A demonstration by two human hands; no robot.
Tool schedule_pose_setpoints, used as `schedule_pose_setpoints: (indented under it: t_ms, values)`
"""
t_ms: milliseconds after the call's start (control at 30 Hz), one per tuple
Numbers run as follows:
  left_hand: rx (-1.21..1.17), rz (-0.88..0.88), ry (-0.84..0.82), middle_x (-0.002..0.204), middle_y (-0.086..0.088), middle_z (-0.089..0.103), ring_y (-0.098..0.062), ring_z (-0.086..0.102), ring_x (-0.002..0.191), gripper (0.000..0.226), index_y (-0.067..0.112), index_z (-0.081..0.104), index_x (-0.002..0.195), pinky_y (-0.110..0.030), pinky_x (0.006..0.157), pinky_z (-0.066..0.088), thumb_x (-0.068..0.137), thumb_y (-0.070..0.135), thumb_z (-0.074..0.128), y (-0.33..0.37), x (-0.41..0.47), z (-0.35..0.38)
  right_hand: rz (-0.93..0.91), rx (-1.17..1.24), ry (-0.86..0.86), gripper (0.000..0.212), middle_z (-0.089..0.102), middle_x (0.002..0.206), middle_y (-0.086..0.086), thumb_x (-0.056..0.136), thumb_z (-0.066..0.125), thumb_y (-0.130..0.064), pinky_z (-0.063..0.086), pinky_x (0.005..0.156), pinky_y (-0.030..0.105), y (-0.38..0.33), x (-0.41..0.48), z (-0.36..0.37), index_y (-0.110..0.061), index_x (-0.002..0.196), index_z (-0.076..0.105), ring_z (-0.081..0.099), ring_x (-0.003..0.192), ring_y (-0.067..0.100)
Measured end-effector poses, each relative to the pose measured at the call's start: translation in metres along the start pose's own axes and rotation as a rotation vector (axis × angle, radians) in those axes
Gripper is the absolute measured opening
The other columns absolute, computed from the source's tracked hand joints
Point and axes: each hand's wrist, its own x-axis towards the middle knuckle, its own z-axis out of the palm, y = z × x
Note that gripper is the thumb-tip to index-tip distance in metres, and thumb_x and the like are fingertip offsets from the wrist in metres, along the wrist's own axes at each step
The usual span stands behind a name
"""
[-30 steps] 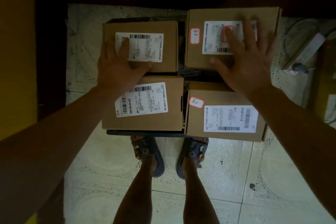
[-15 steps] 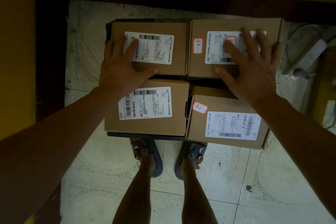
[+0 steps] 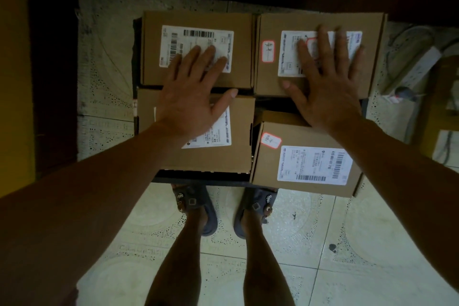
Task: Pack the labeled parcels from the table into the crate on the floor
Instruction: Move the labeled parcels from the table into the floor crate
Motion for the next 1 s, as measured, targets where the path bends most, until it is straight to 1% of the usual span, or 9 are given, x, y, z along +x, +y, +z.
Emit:
schedule_pose_setpoints:
  t_ms: [67, 167, 300, 400, 533, 633, 833, 933, 1000]
  values:
    - [-0.061, 0.023, 0.07, 0.159, -0.01, 0.031, -0.031, 0.022, 0.148, 0.066, 0.016, 0.035, 0.151, -0.053, 0.121, 0.011, 0.1, 0.058, 0.026, 0.002, -0.009, -0.006, 0.002, 0.101, 0.101, 0.073, 0.007, 0.164, 0.016, 0.097, 0.022, -0.063, -0.001, 0.117, 0.062, 0.002, -0.008, -0.011, -0.021, 0.156, 0.017, 0.001, 0.149, 0.042]
    - [-0.068, 0.092, 0.126, 0.158, -0.011, 0.032, -0.032, 0.021, 0.148, 0.064, 0.015, 0.038, 0.149, -0.054, 0.12, 0.011, 0.1, 0.055, 0.03, 0.01, -0.037, -0.006, -0.061, 0.095, 0.248, 0.067, 0.021, 0.16, 0.019, 0.099, 0.029, -0.057, 0.001, 0.117, 0.059, -0.005, -0.049, -0.013, -0.017, 0.152, 0.031, 0.014, 0.147, 0.044]
    - [-0.013, 0.063, 0.083, 0.16, -0.012, 0.028, -0.033, 0.02, 0.149, 0.067, 0.012, 0.035, 0.151, -0.054, 0.12, 0.012, 0.1, 0.056, 0.029, 0.013, -0.052, 0.005, -0.052, 0.069, 0.184, 0.069, 0.021, 0.158, 0.022, 0.097, 0.032, -0.057, 0.004, 0.116, 0.063, -0.015, -0.095, 0.011, -0.013, 0.15, 0.034, 0.017, 0.145, 0.045]
    - [0.013, 0.074, 0.096, 0.16, -0.011, 0.029, -0.033, 0.022, 0.148, 0.067, 0.013, 0.035, 0.151, -0.056, 0.119, 0.016, 0.101, 0.056, 0.028, 0.012, -0.041, 0.01, -0.001, 0.019, 0.209, 0.071, 0.022, 0.159, 0.022, 0.097, 0.032, -0.057, 0.004, 0.116, 0.061, -0.01, -0.076, 0.024, -0.013, 0.152, 0.027, 0.017, 0.146, 0.043]
    - [0.016, 0.087, 0.094, 0.16, -0.01, 0.03, -0.031, 0.022, 0.149, 0.067, 0.014, 0.034, 0.152, -0.054, 0.12, 0.013, 0.101, 0.057, 0.025, 0.01, -0.041, 0.013, -0.048, 0.009, 0.282, 0.067, 0.025, 0.159, 0.019, 0.1, 0.032, -0.055, 0.006, 0.117, 0.059, -0.002, -0.044, 0.027, -0.015, 0.153, 0.027, 0.019, 0.146, 0.04]
    - [0.017, 0.083, 0.093, 0.159, -0.01, 0.03, -0.031, 0.022, 0.149, 0.067, 0.013, 0.034, 0.152, -0.053, 0.12, 0.013, 0.101, 0.056, 0.025, 0.014, -0.044, 0.013, -0.071, 0.016, 0.28, 0.066, 0.024, 0.159, 0.018, 0.101, 0.031, -0.054, 0.009, 0.117, 0.062, -0.001, -0.041, 0.027, -0.014, 0.153, 0.029, 0.018, 0.147, 0.04]
    - [0.033, 0.053, 0.124, 0.161, -0.012, 0.025, -0.033, 0.017, 0.149, 0.072, 0.014, 0.029, 0.153, -0.054, 0.121, 0.009, 0.098, 0.061, 0.029, 0.002, -0.025, 0.007, -0.025, -0.018, 0.234, 0.068, 0.017, 0.162, 0.016, 0.1, 0.023, -0.058, 0.005, 0.117, 0.06, -0.004, -0.032, 0.03, -0.017, 0.155, 0.02, 0.012, 0.148, 0.039]
    - [0.024, 0.005, 0.072, 0.162, -0.012, 0.023, -0.033, 0.015, 0.15, 0.076, 0.015, 0.028, 0.154, -0.053, 0.121, 0.005, 0.096, 0.064, 0.025, 0.001, -0.016, 0.005, -0.026, -0.007, 0.248, 0.067, 0.021, 0.161, 0.015, 0.1, 0.026, -0.057, 0.008, 0.118, 0.059, -0.005, -0.039, 0.032, -0.017, 0.154, 0.026, 0.016, 0.148, 0.038]
    - [-0.002, -0.008, 0.051, 0.161, -0.011, 0.026, -0.031, 0.019, 0.149, 0.074, 0.015, 0.032, 0.152, -0.05, 0.121, 0.009, 0.096, 0.063, 0.028, 0.004, -0.014, 0.006, -0.023, 0.006, 0.276, 0.064, 0.026, 0.159, 0.015, 0.1, 0.031, -0.055, 0.011, 0.117, 0.06, -0.005, -0.039, 0.033, -0.017, 0.152, 0.033, 0.02, 0.147, 0.038]
